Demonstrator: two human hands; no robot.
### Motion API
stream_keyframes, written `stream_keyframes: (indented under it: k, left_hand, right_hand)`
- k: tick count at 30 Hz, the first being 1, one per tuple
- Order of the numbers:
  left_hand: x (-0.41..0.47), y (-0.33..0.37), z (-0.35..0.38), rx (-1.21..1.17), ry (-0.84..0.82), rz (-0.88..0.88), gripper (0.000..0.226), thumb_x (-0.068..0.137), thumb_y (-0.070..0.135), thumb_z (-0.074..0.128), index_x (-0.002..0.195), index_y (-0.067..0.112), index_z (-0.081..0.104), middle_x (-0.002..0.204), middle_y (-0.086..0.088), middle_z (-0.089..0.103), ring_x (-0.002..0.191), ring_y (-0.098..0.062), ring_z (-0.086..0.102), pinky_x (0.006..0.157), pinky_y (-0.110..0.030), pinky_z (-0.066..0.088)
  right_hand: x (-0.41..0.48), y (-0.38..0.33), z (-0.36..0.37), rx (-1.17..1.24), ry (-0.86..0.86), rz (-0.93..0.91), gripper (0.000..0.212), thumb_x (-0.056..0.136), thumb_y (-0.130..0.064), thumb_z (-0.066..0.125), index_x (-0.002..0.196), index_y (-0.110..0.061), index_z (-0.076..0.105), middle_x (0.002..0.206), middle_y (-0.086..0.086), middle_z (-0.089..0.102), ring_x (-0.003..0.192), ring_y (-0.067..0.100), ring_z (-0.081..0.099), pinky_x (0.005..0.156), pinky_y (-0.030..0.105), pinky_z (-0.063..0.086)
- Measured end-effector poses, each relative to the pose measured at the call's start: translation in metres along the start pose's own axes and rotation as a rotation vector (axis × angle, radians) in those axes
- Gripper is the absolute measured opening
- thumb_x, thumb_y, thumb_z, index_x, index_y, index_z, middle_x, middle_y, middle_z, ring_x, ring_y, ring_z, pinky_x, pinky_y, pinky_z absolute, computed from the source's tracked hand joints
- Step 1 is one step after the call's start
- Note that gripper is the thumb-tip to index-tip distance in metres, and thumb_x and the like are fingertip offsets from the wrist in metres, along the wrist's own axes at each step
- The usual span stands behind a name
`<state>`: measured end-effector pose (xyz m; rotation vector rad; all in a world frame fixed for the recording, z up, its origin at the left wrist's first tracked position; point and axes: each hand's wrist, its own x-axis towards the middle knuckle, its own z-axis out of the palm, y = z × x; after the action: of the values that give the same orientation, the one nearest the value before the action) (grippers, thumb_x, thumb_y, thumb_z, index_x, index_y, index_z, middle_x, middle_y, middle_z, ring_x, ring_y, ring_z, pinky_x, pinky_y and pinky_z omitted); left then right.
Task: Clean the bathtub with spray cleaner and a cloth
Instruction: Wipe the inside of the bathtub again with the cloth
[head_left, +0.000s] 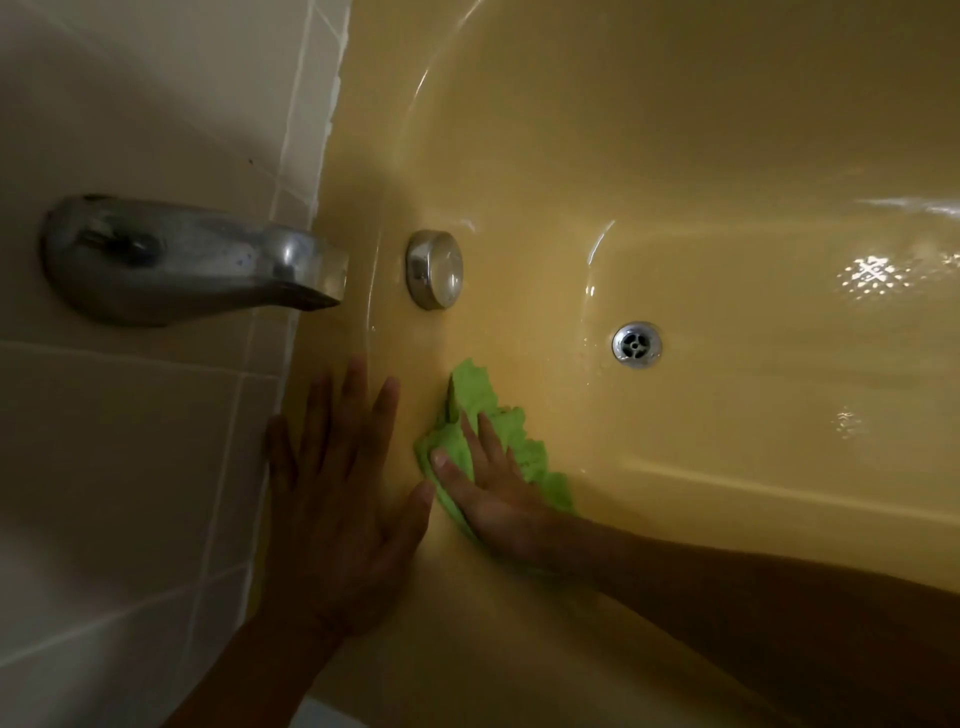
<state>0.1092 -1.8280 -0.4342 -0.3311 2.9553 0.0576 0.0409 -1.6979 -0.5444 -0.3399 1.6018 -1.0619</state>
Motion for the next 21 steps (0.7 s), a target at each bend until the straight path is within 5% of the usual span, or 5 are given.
stream_keyframes:
  k: [2, 11, 15, 21]
  left_hand:
    - [0.000, 0.000, -0.001, -0.017, 0.003, 0.001, 0.076, 0.100, 0.063, 0.023, 0.166, 0.026, 0.009, 0.174, -0.004, 0.003, 0.160, -0.030, 0.002, 0.121, -0.069, 0.008]
    - [0.003, -0.002, -0.001, -0.028, 0.000, -0.011, 0.073, 0.099, 0.052, 0.031, 0.165, 0.024, 0.016, 0.173, -0.003, 0.006, 0.160, -0.028, 0.003, 0.121, -0.068, 0.010]
    - [0.004, -0.003, -0.001, -0.016, 0.013, -0.004, 0.072, 0.100, 0.050, 0.031, 0.165, 0.024, 0.016, 0.174, -0.003, 0.005, 0.160, -0.027, 0.003, 0.122, -0.067, 0.010]
    - [0.004, -0.005, -0.001, -0.024, 0.020, -0.008, 0.072, 0.099, 0.049, 0.032, 0.165, 0.022, 0.018, 0.173, -0.004, 0.006, 0.160, -0.029, 0.003, 0.123, -0.066, 0.010]
  right_hand:
    - [-0.025, -0.001, -0.003, -0.057, -0.070, -0.068, 0.056, 0.078, -0.094, 0.020, 0.111, -0.087, -0.025, 0.163, -0.024, -0.025, 0.155, 0.029, -0.016, 0.121, 0.066, 0.000]
    - [-0.104, 0.020, -0.055, -0.364, -0.369, 0.021, 0.061, 0.079, -0.086, 0.014, 0.128, -0.073, -0.020, 0.166, -0.022, -0.019, 0.156, 0.016, -0.012, 0.124, 0.059, -0.002]
    - [-0.092, 0.052, -0.064, -0.404, -0.347, 0.165, 0.084, 0.077, -0.088, 0.012, 0.153, -0.058, -0.007, 0.169, -0.018, -0.012, 0.157, 0.020, -0.008, 0.122, 0.064, -0.001]
    - [-0.058, 0.079, -0.057, -0.424, -0.251, 0.263, 0.115, 0.049, -0.108, -0.003, 0.153, -0.060, -0.005, 0.170, -0.013, -0.006, 0.157, 0.031, -0.003, 0.119, 0.071, 0.000]
